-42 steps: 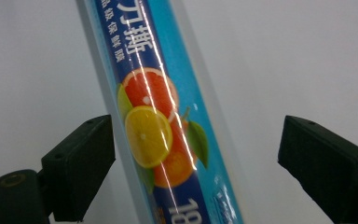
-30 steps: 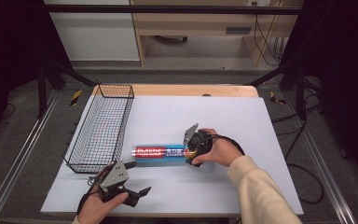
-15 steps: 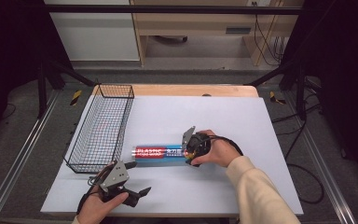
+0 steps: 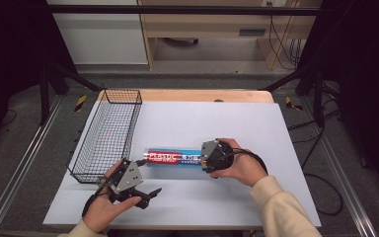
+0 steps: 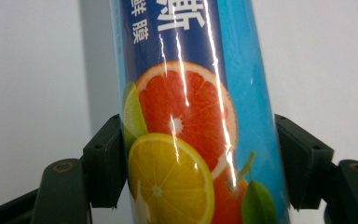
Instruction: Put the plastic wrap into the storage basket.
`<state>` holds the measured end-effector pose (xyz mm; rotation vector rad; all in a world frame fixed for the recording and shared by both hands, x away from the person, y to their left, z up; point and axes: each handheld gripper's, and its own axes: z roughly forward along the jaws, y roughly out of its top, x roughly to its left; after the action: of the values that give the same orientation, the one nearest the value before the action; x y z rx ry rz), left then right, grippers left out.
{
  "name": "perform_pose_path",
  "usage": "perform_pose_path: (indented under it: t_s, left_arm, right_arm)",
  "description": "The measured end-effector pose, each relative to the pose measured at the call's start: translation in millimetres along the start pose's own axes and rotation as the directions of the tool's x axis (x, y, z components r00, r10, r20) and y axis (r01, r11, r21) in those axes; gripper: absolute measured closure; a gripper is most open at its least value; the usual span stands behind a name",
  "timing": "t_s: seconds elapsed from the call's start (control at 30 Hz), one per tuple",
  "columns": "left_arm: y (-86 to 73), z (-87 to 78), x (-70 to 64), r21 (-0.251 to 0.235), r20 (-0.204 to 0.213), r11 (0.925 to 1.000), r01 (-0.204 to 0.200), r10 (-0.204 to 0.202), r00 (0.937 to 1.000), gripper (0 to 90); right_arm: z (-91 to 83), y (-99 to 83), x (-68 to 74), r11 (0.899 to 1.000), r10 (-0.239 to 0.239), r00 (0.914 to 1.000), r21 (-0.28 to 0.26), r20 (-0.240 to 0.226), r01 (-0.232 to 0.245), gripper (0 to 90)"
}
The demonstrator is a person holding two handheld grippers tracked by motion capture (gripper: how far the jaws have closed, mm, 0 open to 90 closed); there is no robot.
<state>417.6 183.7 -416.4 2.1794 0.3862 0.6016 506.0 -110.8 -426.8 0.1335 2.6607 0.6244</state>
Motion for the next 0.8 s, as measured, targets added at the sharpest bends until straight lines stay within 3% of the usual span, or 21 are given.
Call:
perform_pose_path:
  t_s: [0.1,0.17,0.27,0.33,0.4,0.53,0.57,0.63,0.67,0.73,0.8]
  left_arm:
    - [19.2,8.3,6.5,0.019,0.008,0.9977,-0.064,0.064,0.9979,4.5]
    - [32.0,15.0,9.9,0.050,0.019,0.9924,-0.113,0.112,0.9935,4.6]
    - [49.2,26.2,10.7,0.085,0.024,0.9789,-0.186,0.184,0.9826,5.3]
    - [58.3,35.0,10.3,0.113,0.031,0.9660,-0.233,0.231,0.9726,6.0]
    - [66.4,43.4,8.9,0.123,0.045,0.9599,-0.252,0.248,0.9677,6.0]
    - [81.8,57.4,5.5,0.149,0.043,0.9396,-0.308,0.305,0.9514,6.2]
    - [84.2,60.6,4.6,0.150,0.041,0.9403,-0.306,0.303,0.9521,6.2]
    - [88.3,64.7,5.4,0.164,0.046,0.9327,-0.321,0.318,0.9470,6.8]
    - [89.1,67.1,5.2,0.165,0.045,0.9358,-0.312,0.308,0.9501,7.3]
    - [91.7,70.3,6.0,0.176,0.052,0.9317,-0.318,0.313,0.9482,7.6]
    - [94.7,72.3,4.8,0.183,0.058,0.9253,-0.332,0.327,0.9432,9.1]
  right_arm:
    - [-15.4,-0.7,3.0,1.000,-0.019,0.9996,0.013,0.019,0.018,29.1]
    - [-24.5,-0.3,5.3,0.999,-0.038,0.9984,0.028,0.041,0.037,29.1]
    - [-37.1,-0.4,6.5,0.997,-0.063,0.9964,0.041,0.057,0.061,29.2]
    - [-44.7,0.0,7.3,0.996,-0.074,0.9942,0.049,0.078,0.070,29.2]
    - [-51.5,0.8,7.4,0.996,-0.082,0.9925,0.050,0.091,0.077,29.3]
    - [-63.0,4.6,7.5,0.993,-0.103,0.9890,0.064,0.106,0.096,29.2]
    - [-65.3,5.5,7.5,0.992,-0.112,0.9877,0.066,0.109,0.105,29.3]
    - [-69.1,6.6,8.3,0.992,-0.112,0.9874,0.066,0.112,0.105,29.3]
    - [-71.0,7.2,8.1,0.992,-0.118,0.9866,0.068,0.112,0.111,29.3]
    - [-73.9,8.5,9.3,0.992,-0.114,0.9869,0.066,0.114,0.107,29.3]
    - [-76.1,9.9,10.1,0.991,-0.120,0.9859,0.068,0.117,0.113,29.3]
